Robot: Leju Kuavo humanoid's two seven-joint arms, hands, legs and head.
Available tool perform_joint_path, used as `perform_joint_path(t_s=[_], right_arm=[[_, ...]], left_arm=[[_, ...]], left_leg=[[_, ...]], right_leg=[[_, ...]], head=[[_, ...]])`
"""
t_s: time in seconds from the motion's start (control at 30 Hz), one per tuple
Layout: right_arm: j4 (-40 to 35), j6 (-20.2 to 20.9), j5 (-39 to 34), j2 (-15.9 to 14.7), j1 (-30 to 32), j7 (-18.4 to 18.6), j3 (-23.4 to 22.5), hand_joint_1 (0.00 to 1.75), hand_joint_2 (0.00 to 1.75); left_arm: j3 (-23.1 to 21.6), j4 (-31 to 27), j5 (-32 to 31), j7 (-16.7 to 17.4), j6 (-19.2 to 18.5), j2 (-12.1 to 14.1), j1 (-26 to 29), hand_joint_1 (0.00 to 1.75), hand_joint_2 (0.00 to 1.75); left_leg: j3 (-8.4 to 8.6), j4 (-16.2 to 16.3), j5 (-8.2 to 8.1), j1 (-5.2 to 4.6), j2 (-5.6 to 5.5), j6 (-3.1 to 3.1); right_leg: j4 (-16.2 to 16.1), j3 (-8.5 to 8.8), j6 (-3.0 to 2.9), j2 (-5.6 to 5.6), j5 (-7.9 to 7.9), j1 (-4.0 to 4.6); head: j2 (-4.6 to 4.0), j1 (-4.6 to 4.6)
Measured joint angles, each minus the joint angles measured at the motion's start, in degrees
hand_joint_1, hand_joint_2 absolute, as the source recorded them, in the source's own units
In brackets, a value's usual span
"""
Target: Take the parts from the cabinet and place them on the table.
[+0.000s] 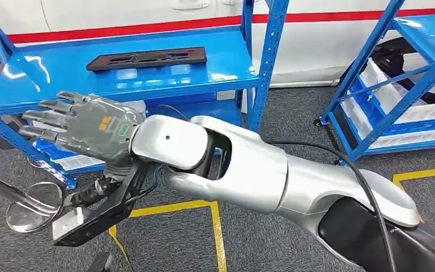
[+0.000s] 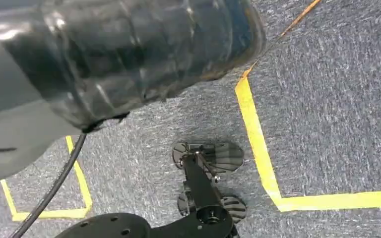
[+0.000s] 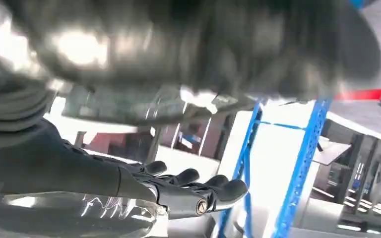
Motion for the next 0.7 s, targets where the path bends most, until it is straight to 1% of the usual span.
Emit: perform_joint_path(t_s=[0.1,0.27,0.3,0.33,0.5,0.63,0.7], right_arm=[[-0.6,0.5,5.0,0.1,-0.8,0.6,1.1,0.0,1.75],[-1.8,0.9,15.9,0.1,-2.5,3.0,2.3,0.0,1.75],[-1.8,0.9,17.5,0.1,-2.5,3.6,2.3,0.0,1.75],[-1.8,0.9,18.1,0.0,-2.6,4.1,2.3,0.0,1.75],[-1.7,0.4,15.2,-0.3,-2.6,4.5,2.3,0.0,1.75],[-1.5,1.4,11.2,-1.4,-2.5,6.6,2.1,0.0,1.75],[-1.4,1.6,9.9,-2.0,-2.3,7.9,2.1,0.0,1.75]], left_arm=[[-0.2,0.0,0.1,0.2,0.1,-0.1,0.1,0.0,0.0],[-1.3,0.2,0.2,0.5,0.3,-0.2,0.2,0.0,0.0],[-1.5,0.2,0.4,0.2,0.5,-0.2,0.2,0.0,0.0],[-1.7,0.2,0.4,-0.4,1.6,-0.2,0.2,0.0,0.0],[-2.4,0.2,-0.3,-1.2,6.6,-0.3,0.1,0.0,0.0],[-3.5,0.2,-2.1,-1.7,12.4,-0.2,-0.2,0.0,0.0],[-4.0,0.2,-2.8,-3.0,13.8,0.0,-0.5,0.0,0.0]], left_leg=[[0.0,0.0,0.0,0.0,0.02,0.0],[0.02,0.0,0.0,0.0,0.05,0.0],[0.02,0.0,0.0,0.0,0.05,0.0],[0.02,0.0,0.0,0.0,0.05,0.0],[0.03,0.0,0.0,0.0,0.07,0.0],[0.03,0.0,0.0,0.0,0.09,0.0],[0.04,0.0,0.0,-0.01,0.1,0.0]], right_leg=[[0.0,0.0,0.0,0.01,0.0,-0.01],[0.0,0.0,0.0,0.05,0.0,-0.01],[0.0,0.0,0.0,0.05,0.0,-0.01],[0.0,-0.01,0.0,0.05,0.0,-0.01],[0.0,-0.05,0.0,0.07,0.0,-0.01],[0.0,-0.05,0.0,0.07,0.0,0.0],[0.0,-0.06,0.0,0.08,0.02,-0.02]], head=[[0.0,0.0],[0.0,0.04],[0.02,0.02],[0.0,0.02],[0.0,0.0],[0.0,0.02],[0.0,0.04]])
